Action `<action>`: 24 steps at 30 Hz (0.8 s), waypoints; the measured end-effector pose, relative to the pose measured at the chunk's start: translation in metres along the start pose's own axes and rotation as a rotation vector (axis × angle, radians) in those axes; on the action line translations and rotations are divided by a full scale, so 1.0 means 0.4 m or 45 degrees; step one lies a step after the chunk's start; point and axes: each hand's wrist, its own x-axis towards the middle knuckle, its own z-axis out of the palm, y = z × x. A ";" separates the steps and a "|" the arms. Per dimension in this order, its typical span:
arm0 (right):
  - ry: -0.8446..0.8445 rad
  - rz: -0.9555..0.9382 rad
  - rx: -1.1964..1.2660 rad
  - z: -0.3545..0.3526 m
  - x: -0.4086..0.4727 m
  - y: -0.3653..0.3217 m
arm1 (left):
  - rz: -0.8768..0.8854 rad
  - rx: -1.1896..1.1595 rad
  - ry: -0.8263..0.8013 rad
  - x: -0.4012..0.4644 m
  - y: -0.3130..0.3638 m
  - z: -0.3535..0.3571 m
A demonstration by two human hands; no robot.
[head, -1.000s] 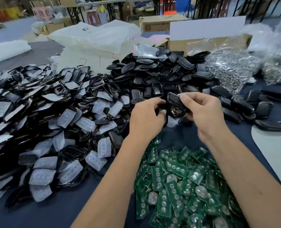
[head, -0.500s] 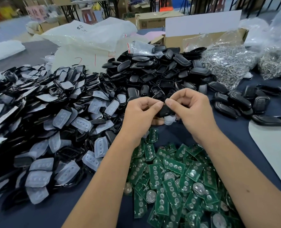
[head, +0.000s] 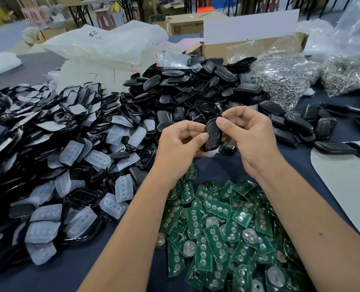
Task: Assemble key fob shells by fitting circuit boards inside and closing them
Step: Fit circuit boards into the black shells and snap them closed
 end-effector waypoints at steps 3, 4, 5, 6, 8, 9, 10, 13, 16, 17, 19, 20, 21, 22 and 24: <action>-0.043 0.102 0.090 0.004 0.000 0.004 | 0.000 -0.026 0.036 0.001 -0.001 -0.001; -0.069 0.137 0.103 0.005 0.000 0.006 | -0.006 -0.034 0.048 0.002 -0.002 -0.002; -0.093 0.161 0.101 0.005 -0.001 0.007 | -0.014 -0.034 0.057 0.003 -0.004 -0.002; -0.111 0.173 0.092 0.005 -0.001 0.009 | -0.020 -0.028 0.064 0.005 -0.006 -0.003; -0.117 0.175 0.079 0.005 -0.003 0.009 | -0.022 0.003 0.079 0.007 -0.008 -0.003; -0.108 0.171 0.084 0.006 -0.004 0.009 | -0.017 0.017 0.082 0.008 -0.009 -0.002; -0.094 0.165 0.094 0.006 -0.004 0.009 | -0.009 0.029 0.081 0.008 -0.010 -0.002; -0.049 0.158 0.127 0.006 -0.004 0.008 | 0.007 0.056 0.063 0.006 -0.010 -0.003; -0.035 0.162 0.157 0.005 -0.004 0.007 | -0.001 0.059 0.027 0.006 -0.012 -0.012; -0.038 0.167 0.160 0.005 -0.004 0.007 | -0.001 0.056 0.017 0.007 -0.012 -0.015; -0.049 0.185 0.167 0.006 -0.004 0.008 | 0.012 0.052 0.004 0.008 -0.013 -0.017; -0.059 0.199 0.172 0.006 -0.004 0.008 | 0.020 0.056 0.003 0.008 -0.012 -0.016; -0.076 0.215 0.176 0.007 -0.004 0.006 | 0.022 0.060 0.001 0.008 -0.013 -0.014; -0.099 0.232 0.180 0.007 -0.005 0.004 | 0.019 0.070 -0.002 0.008 -0.013 -0.014; -0.138 0.259 0.178 0.009 -0.007 0.000 | 0.016 0.108 -0.002 0.010 -0.015 -0.014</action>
